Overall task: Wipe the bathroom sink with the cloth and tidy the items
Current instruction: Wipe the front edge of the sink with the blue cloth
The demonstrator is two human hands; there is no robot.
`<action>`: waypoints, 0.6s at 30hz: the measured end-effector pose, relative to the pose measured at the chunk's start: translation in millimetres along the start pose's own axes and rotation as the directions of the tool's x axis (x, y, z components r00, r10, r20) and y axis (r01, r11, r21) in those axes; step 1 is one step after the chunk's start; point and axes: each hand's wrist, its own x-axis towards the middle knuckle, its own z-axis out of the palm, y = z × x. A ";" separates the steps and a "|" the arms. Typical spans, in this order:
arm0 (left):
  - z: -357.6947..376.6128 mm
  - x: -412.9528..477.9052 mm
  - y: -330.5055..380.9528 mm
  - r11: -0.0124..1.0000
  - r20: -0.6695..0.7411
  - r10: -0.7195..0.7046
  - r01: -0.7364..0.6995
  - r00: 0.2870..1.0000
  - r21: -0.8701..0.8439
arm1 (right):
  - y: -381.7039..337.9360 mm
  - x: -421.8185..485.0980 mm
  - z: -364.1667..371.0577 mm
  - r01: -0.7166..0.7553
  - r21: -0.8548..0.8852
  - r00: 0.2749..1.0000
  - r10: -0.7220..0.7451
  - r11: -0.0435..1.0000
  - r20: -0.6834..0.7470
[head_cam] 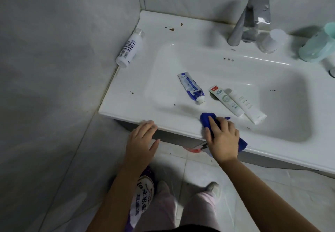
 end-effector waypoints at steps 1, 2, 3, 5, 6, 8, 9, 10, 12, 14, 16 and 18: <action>-2.7 -2.1 -2.2 1.000 0.008 0.014 -0.014 1.000 0.024 | -21.3 9.7 2.1 0.037 -0.002 0.998 -0.037 0.999 0.053; -6.2 -4.6 -5.0 0.999 0.009 0.016 -0.016 1.000 0.043 | -44.1 20.3 6.3 0.093 -0.016 0.991 -0.091 0.996 0.101; -9.5 -7.3 -9.4 0.998 0.003 0.006 -0.006 1.000 0.061 | -67.1 30.1 12.1 0.152 -0.021 0.977 -0.147 0.988 0.155; -16.2 -13.8 -20.7 0.995 -0.022 -0.036 0.038 0.999 0.090 | -109.2 42.6 23.2 0.239 -0.010 0.948 -0.231 0.971 0.219; -20.1 -17.1 -26.0 0.993 -0.035 -0.061 0.064 0.998 0.095 | -124.1 46.0 26.1 0.259 -0.008 0.938 -0.249 0.966 0.241; -28.0 -22.8 -35.7 0.990 -0.056 -0.102 0.107 0.993 0.095 | -130.7 48.4 28.8 0.308 -0.018 0.915 -0.291 0.951 0.279; -32.1 -24.1 -38.9 0.988 -0.065 -0.118 0.123 0.991 0.091 | -123.0 46.5 27.4 0.342 -0.018 0.899 -0.322 0.939 0.296; -35.4 -24.4 -41.3 0.986 -0.073 -0.136 0.142 0.988 0.082 | -110.8 42.4 23.6 0.385 -0.008 0.884 -0.366 0.923 0.293; -39.4 -22.2 -42.2 0.980 -0.089 -0.187 0.192 0.978 0.046 | -83.8 29.4 15.7 0.460 0.016 0.869 -0.454 0.888 0.196; -39.7 -19.9 -40.3 0.972 -0.105 -0.228 0.232 0.968 0.027 | -70.0 24.2 15.3 0.495 0.022 0.858 -0.492 0.869 0.150; -38.5 -18.5 -38.4 0.964 -0.129 -0.256 0.262 0.958 0.031 | -84.6 38.9 23.7 0.510 0.027 0.848 -0.508 0.860 0.149; -38.6 -17.9 -39.2 0.950 -0.153 -0.301 0.309 0.941 0.032 | -124.4 66.1 37.0 0.546 0.079 0.823 -0.552 0.834 0.137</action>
